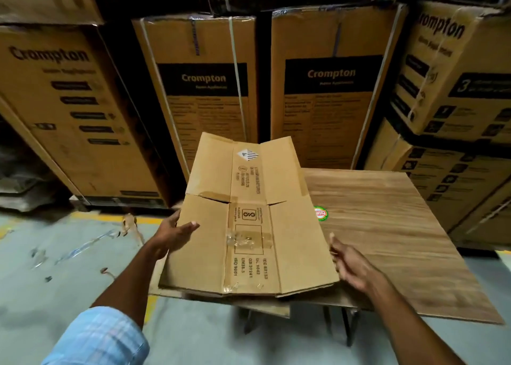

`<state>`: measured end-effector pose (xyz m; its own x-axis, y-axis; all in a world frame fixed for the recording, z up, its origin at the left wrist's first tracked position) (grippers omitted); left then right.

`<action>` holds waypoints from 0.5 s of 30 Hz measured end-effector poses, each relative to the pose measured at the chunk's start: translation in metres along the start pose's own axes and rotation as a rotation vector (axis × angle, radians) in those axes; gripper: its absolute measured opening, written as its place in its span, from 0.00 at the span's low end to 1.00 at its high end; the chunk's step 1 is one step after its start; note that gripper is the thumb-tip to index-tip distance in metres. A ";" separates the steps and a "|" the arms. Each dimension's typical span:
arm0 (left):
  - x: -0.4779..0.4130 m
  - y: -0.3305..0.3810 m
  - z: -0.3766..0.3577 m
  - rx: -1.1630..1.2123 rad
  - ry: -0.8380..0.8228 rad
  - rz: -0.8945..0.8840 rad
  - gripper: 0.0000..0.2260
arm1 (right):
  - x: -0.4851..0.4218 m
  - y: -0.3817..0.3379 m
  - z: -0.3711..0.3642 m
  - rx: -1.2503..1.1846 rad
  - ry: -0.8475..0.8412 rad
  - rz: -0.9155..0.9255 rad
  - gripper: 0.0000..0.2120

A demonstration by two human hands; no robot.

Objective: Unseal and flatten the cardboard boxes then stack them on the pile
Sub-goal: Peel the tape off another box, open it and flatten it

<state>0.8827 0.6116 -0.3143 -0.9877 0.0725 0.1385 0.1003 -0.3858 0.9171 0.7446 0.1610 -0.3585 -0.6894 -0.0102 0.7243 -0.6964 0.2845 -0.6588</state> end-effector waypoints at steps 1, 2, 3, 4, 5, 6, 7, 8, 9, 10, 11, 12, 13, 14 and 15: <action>-0.016 -0.016 0.004 -0.031 0.001 0.030 0.14 | -0.014 0.009 -0.016 0.170 0.105 0.025 0.16; -0.028 -0.029 0.007 -0.125 0.010 0.071 0.14 | -0.029 0.022 -0.026 0.274 0.197 0.045 0.09; -0.039 -0.045 0.014 -0.276 0.032 0.115 0.16 | -0.049 0.041 -0.036 0.336 0.259 0.039 0.07; -0.048 -0.061 0.022 -0.400 0.068 0.132 0.18 | -0.062 0.059 -0.047 0.372 0.297 0.013 0.08; -0.055 -0.077 0.025 -0.466 0.075 0.132 0.20 | -0.072 0.074 -0.054 0.388 0.330 -0.012 0.10; -0.059 -0.095 0.026 -0.478 0.059 0.136 0.22 | -0.075 0.087 -0.058 0.416 0.380 -0.020 0.11; -0.063 -0.111 0.027 -0.495 0.047 0.145 0.22 | -0.069 0.091 -0.062 0.449 0.439 -0.023 0.11; -0.065 -0.125 0.029 -0.524 0.039 0.167 0.21 | -0.060 0.089 -0.068 0.482 0.493 -0.023 0.12; -0.067 -0.134 0.032 -0.550 0.035 0.185 0.21 | -0.056 0.088 -0.071 0.534 0.522 -0.028 0.14; -0.069 -0.143 0.034 -0.561 0.019 0.199 0.21 | -0.053 0.086 -0.074 0.587 0.529 -0.047 0.16; -0.070 -0.147 0.036 -0.558 -0.018 0.219 0.22 | -0.050 0.084 -0.077 0.614 0.520 -0.076 0.17; -0.069 -0.147 0.035 -0.548 -0.059 0.221 0.24 | -0.051 0.083 -0.077 0.628 0.505 -0.104 0.18; -0.072 -0.150 0.036 -0.522 -0.102 0.218 0.25 | -0.053 0.082 -0.078 0.649 0.503 -0.122 0.19; -0.074 -0.153 0.036 -0.486 -0.132 0.205 0.27 | -0.054 0.082 -0.081 0.669 0.517 -0.125 0.20; -0.074 -0.154 0.036 -0.464 -0.140 0.203 0.28 | -0.055 0.083 -0.086 0.659 0.551 -0.119 0.21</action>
<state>0.9447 0.6989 -0.4520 -0.9253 0.0637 0.3739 0.1931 -0.7693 0.6090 0.7417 0.2675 -0.4360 -0.5284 0.5094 0.6792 -0.8489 -0.3039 -0.4325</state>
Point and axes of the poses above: each hand's wrist, its own x-axis away from the middle knuckle, its own z-axis out of the back of the hand, y = z × x, the point moved 5 cm from there along -x, towards the middle knuckle, and after that the axes turned 8 degrees about -z, right-handed, at the moved point
